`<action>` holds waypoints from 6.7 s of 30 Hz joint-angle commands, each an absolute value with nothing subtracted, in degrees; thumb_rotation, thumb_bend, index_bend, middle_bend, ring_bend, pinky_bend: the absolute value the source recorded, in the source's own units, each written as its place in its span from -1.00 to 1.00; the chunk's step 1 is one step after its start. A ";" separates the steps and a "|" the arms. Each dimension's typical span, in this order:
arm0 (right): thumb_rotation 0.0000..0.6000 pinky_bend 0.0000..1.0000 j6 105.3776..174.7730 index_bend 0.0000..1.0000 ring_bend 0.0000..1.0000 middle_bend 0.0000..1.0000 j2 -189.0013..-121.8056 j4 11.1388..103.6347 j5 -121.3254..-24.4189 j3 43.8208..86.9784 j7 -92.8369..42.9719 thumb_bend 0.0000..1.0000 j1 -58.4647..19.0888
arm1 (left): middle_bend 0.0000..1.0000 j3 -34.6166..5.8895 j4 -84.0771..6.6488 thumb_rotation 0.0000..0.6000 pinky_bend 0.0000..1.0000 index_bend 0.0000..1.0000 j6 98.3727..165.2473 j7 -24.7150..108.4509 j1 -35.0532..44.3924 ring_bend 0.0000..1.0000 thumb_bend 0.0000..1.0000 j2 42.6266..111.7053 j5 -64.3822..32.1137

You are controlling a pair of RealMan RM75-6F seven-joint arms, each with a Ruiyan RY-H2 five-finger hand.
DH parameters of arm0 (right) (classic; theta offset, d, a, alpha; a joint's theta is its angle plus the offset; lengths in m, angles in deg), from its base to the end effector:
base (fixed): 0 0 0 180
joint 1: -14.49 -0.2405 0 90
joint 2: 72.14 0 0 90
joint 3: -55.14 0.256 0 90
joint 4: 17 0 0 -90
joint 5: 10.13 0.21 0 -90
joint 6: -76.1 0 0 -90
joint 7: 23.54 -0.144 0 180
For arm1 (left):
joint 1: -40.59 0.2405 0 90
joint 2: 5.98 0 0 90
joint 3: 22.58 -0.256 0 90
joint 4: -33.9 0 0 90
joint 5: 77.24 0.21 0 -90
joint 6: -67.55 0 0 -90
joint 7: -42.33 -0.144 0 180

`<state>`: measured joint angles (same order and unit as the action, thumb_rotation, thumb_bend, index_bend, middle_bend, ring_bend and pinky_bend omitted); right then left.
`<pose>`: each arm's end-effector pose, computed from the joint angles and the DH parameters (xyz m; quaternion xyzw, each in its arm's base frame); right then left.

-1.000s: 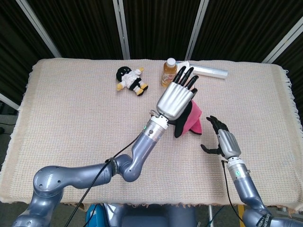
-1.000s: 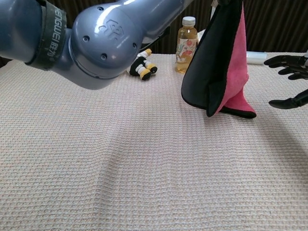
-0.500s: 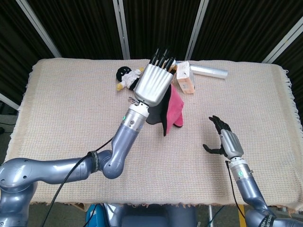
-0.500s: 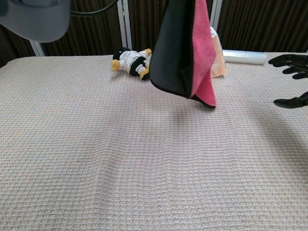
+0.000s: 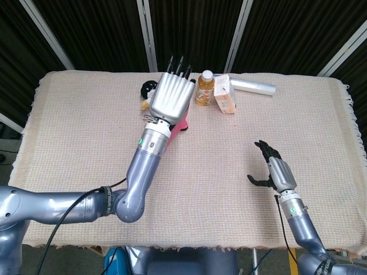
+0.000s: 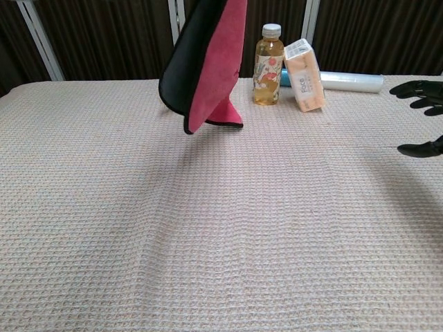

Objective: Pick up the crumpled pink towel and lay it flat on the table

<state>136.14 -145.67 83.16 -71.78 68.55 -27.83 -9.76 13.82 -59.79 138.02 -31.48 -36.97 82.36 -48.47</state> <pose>-0.2259 -0.2921 0.0713 0.5353 -0.5889 0.4417 0.4141 0.1269 0.3997 0.0762 -0.6979 -0.1497 -0.4133 0.5655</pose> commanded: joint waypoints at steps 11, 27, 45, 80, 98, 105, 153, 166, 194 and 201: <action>1.00 -1.00 135.73 -0.82 -1.00 -1.00 -144.91 81.24 -70.48 68.59 -29.21 -0.45 -9.55 | -0.61 12.22 -35.13 1.00 -1.00 0.23 133.35 -14.79 -49.46 -1.00 0.14 101.20 -44.27; 1.00 -1.00 135.76 -0.66 -1.00 -1.00 -148.36 82.95 -68.64 68.19 -25.50 -0.45 -11.21 | -0.61 15.23 -30.28 1.00 -1.00 0.22 133.46 -1.80 -53.18 -1.00 0.14 105.85 -37.79; 1.00 -1.00 137.24 -0.05 -1.00 -0.84 -153.02 80.32 -63.58 70.89 -24.59 -0.45 -13.03 | -0.61 15.23 -27.76 1.00 -1.00 0.19 133.66 0.43 -54.69 -1.00 0.14 107.83 -37.29; 1.00 -1.00 136.29 -0.34 -1.00 -0.84 -159.58 79.09 -54.05 73.87 -19.80 -0.45 -16.90 | -0.62 15.90 -22.96 1.00 -1.00 0.16 132.83 1.90 -56.54 -1.00 0.14 109.00 -35.88; 1.00 -1.00 135.93 -0.81 -1.00 -1.00 -159.99 74.81 -49.45 75.67 -20.25 -0.45 -17.52 | -0.62 15.14 -21.71 1.00 -1.00 0.17 133.13 1.72 -54.82 -1.00 0.16 107.98 -35.33; 1.00 -1.00 137.32 -1.00 -1.00 -1.00 -160.00 75.39 -48.89 76.01 -20.16 -0.45 -17.08 | -0.62 15.41 -24.97 1.00 -1.00 0.17 134.41 0.54 -53.86 -1.00 0.16 106.09 -35.08; 1.00 -1.00 139.36 -0.49 -1.00 -1.00 -162.51 72.18 -47.94 78.91 -24.51 -0.25 -16.60 | -0.63 14.24 -32.40 1.00 -1.00 0.16 136.91 -0.30 -50.05 -1.00 0.16 102.93 -35.17; 1.00 -1.00 141.17 -0.38 -1.00 -0.96 -162.98 70.94 -49.33 80.31 -25.00 -0.13 -16.05 | -0.64 12.10 -39.19 1.00 -1.00 0.16 135.47 2.67 -45.30 -1.00 0.16 98.06 -33.43; 1.00 -1.00 140.76 0.58 -0.99 -0.47 -162.11 69.59 -52.71 81.80 -25.78 0.06 -15.63 | -0.64 9.44 -44.96 1.00 -1.00 0.16 134.47 6.77 -39.65 -1.00 0.17 93.34 -33.17; 1.00 -1.00 140.94 0.58 -0.99 -0.47 -158.29 73.12 -54.59 83.39 -24.37 0.15 -16.19 | -0.64 7.71 -49.70 1.00 -1.00 0.16 134.82 10.39 -35.14 -1.00 0.16 89.59 -31.15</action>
